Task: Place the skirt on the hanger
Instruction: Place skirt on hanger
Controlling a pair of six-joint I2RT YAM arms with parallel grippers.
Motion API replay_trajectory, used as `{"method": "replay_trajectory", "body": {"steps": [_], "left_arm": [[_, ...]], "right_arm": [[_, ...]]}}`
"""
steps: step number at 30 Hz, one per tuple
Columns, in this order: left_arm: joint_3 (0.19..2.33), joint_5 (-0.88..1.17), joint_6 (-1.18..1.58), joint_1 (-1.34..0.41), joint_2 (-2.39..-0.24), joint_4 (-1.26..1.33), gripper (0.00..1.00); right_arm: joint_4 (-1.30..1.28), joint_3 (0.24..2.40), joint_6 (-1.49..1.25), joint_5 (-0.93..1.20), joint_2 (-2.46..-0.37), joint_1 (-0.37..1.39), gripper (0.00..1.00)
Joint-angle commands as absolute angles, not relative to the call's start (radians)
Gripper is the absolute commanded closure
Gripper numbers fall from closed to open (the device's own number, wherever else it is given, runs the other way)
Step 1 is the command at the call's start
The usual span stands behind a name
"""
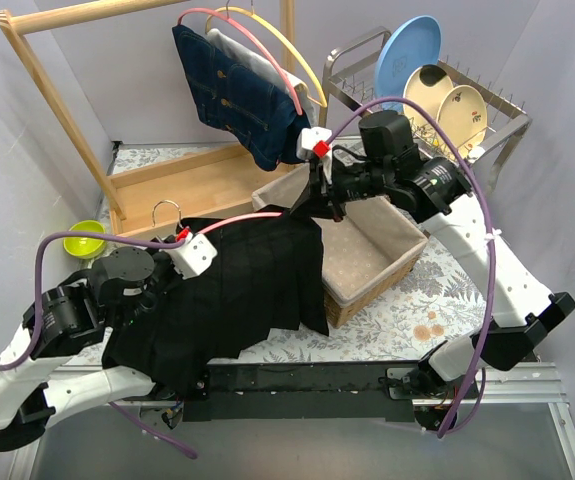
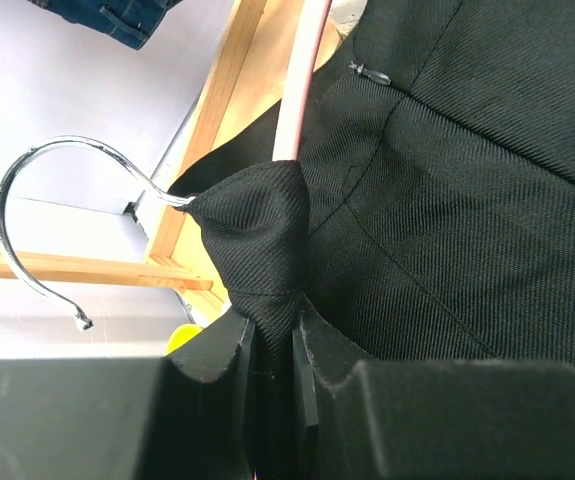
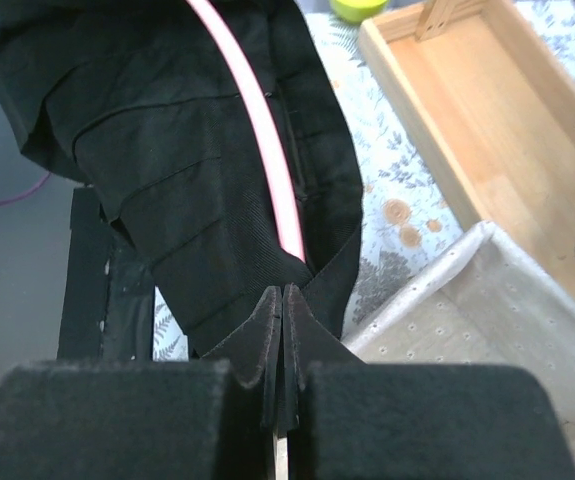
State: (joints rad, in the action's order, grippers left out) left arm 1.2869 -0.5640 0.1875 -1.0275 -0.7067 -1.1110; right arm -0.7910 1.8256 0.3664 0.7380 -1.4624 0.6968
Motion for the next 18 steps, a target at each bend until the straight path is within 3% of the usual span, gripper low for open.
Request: {"method": "replay_trajectory", "body": {"steps": [1, 12, 18], "left_arm": [[1.313, -0.413, 0.130, -1.038, -0.749, -1.059, 1.00], [1.281, -0.301, 0.210, -1.037, -0.675, -0.983, 1.00], [1.264, -0.278, 0.245, -1.037, -0.684, -0.992, 1.00]], "right_arm": [[-0.738, 1.858, 0.426, 0.744, -1.467, 0.744, 0.99], [-0.706, 1.651, 0.479, 0.795, -1.301, 0.744, 0.99], [-0.664, 1.664, 0.431, 0.821, -1.305, 0.746, 0.99]]}}
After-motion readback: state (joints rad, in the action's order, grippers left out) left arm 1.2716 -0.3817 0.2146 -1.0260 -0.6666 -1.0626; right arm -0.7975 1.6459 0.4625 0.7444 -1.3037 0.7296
